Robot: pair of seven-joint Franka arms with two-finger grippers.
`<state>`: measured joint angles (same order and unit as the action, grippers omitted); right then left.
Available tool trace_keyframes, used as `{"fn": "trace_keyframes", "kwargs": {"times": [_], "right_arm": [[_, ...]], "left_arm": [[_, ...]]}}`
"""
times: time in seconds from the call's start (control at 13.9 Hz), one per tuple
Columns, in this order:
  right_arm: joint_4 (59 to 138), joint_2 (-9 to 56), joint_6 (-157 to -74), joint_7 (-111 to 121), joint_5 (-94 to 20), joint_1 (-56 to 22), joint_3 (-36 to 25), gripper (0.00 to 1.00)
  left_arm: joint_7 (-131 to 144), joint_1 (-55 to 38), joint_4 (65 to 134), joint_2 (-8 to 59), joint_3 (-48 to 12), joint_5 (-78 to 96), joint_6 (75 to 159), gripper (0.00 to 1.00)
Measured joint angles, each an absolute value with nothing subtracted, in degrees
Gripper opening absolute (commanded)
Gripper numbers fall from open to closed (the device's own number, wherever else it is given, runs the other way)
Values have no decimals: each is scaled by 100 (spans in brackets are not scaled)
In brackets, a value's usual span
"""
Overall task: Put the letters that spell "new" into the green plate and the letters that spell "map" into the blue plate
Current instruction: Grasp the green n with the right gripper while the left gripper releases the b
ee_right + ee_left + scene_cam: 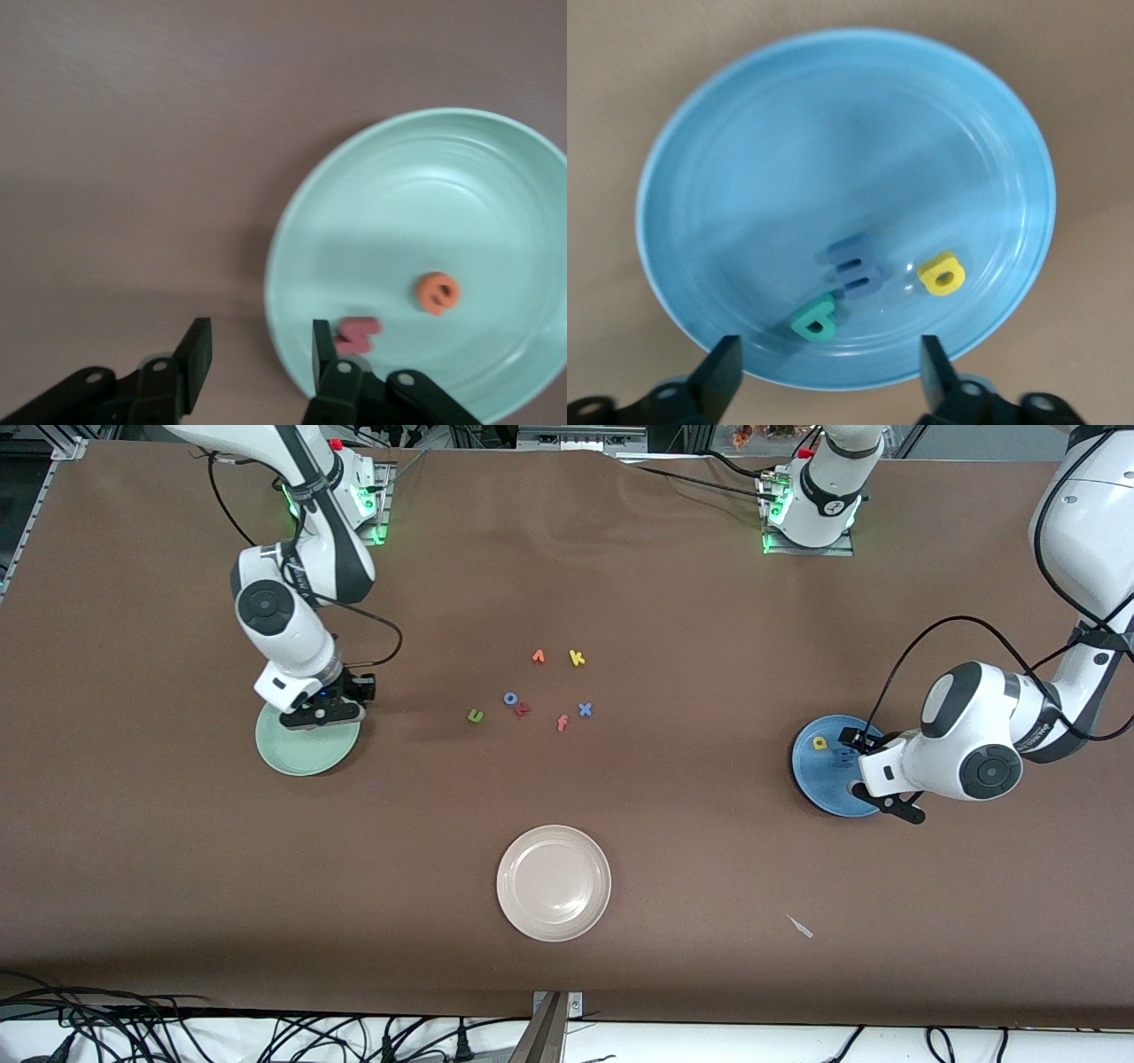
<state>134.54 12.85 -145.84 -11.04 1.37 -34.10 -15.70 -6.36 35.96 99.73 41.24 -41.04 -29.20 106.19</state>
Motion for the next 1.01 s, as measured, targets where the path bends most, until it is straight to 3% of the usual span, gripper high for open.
{"fn": "trace_keyframes", "kwargs": {"times": [0.57, 1.01], "right_arm": [[12465, 2170, -14834, -4252, -46, -3487, -273, 56], [12122, 2865, -15316, -5319, -47, -3879, -196, 55]], "left_arm": [[-636, 3597, 9548, 4144, -4091, -2920, 10609, 100], [-636, 3597, 9440, 4150, -4090, -2920, 10595, 100]]}}
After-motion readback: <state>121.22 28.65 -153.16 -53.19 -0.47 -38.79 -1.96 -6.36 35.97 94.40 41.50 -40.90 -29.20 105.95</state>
